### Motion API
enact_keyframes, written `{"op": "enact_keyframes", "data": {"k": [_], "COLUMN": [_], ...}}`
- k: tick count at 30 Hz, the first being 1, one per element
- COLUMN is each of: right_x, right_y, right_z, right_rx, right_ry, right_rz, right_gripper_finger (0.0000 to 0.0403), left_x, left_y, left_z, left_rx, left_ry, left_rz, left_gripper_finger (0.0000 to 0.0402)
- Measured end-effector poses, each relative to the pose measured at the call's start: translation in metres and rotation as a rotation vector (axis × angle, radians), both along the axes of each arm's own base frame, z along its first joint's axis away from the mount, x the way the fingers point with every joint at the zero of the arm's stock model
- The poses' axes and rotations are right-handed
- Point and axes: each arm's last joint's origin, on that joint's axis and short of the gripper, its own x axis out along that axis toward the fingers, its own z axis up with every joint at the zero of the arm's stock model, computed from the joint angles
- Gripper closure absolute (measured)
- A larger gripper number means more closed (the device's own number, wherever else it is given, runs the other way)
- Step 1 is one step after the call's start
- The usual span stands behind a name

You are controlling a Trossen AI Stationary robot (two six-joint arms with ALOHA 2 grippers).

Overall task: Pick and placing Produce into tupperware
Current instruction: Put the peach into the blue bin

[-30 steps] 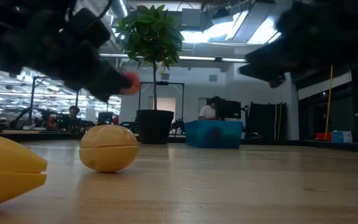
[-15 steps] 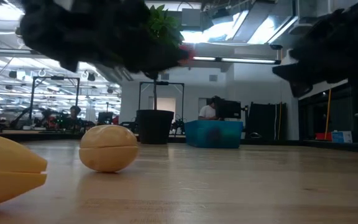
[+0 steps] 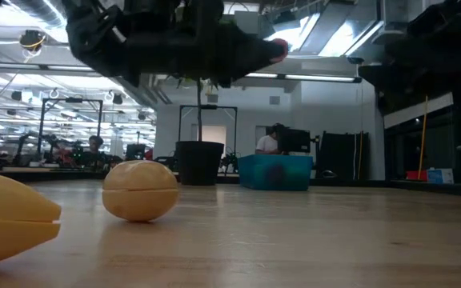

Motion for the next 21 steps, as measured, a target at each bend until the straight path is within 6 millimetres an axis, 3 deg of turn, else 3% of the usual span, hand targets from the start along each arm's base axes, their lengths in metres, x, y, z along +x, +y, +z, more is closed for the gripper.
{"op": "enact_keyframes", "data": {"k": [5, 14, 21], "right_x": [0.001, 0.002, 0.003], "right_y": [-0.003, -0.009, -0.015], "right_z": [-0.001, -0.001, -0.002], "right_rx": [-0.002, -0.016, -0.038], "right_ry": [0.006, 0.005, 0.022], "right_rz": [-0.023, -0.067, -0.212], "right_gripper_finger": [0.0176, 0.0176, 0.0176], "left_x": [0.017, 0.045, 0.058], "left_y": [0.000, 0.014, 0.023], "left_z": [0.000, -0.006, -0.010], "left_rx": [0.038, 0.032, 0.012], "left_ry": [-0.001, 0.002, 0.041], "left_rz": [0.117, 0.452, 0.613], "left_gripper_finger": [0.0318, 0.0335, 0.0325]}}
